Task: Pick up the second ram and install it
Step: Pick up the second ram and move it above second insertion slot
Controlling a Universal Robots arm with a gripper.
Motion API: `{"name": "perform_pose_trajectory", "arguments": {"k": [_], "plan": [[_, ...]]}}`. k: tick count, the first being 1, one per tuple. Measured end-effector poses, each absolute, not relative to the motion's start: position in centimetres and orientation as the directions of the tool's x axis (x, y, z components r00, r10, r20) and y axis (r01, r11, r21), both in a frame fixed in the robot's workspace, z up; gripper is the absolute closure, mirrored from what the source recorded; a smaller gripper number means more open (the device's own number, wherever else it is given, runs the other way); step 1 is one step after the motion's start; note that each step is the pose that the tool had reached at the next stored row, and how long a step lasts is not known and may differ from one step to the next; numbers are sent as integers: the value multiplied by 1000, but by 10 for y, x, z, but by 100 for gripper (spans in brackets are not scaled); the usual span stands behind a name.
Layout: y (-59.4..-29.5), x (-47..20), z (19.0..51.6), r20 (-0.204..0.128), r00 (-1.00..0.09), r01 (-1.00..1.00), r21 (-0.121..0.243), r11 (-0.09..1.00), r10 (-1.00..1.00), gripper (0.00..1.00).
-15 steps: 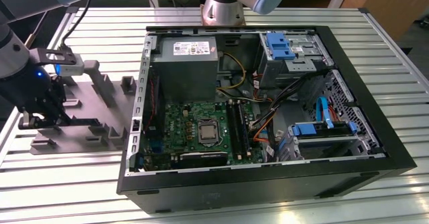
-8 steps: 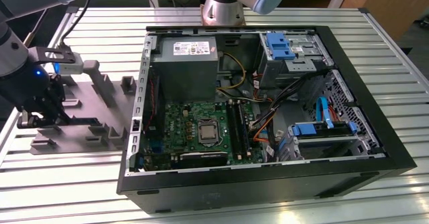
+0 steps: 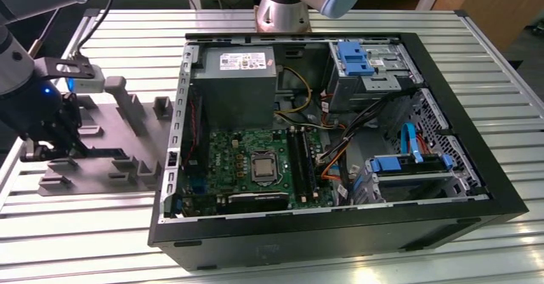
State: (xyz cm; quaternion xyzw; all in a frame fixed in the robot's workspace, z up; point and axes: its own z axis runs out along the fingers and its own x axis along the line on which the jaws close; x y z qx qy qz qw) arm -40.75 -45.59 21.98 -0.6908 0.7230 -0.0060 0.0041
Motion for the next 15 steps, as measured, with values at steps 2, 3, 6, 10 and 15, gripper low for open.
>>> {"name": "perform_pose_trajectory", "arguments": {"k": [2,3,6,10,15], "plan": [[-456,-408,221,3,-45,-999,-14,45,-999,86],[-456,-408,221,3,-45,-999,-14,45,-999,86],[-456,-408,223,2,-46,-999,-14,45,-999,86],[-456,-408,225,2,-46,-999,-14,45,-999,86],[-456,-408,227,2,-46,-999,-14,45,-999,86]]}}
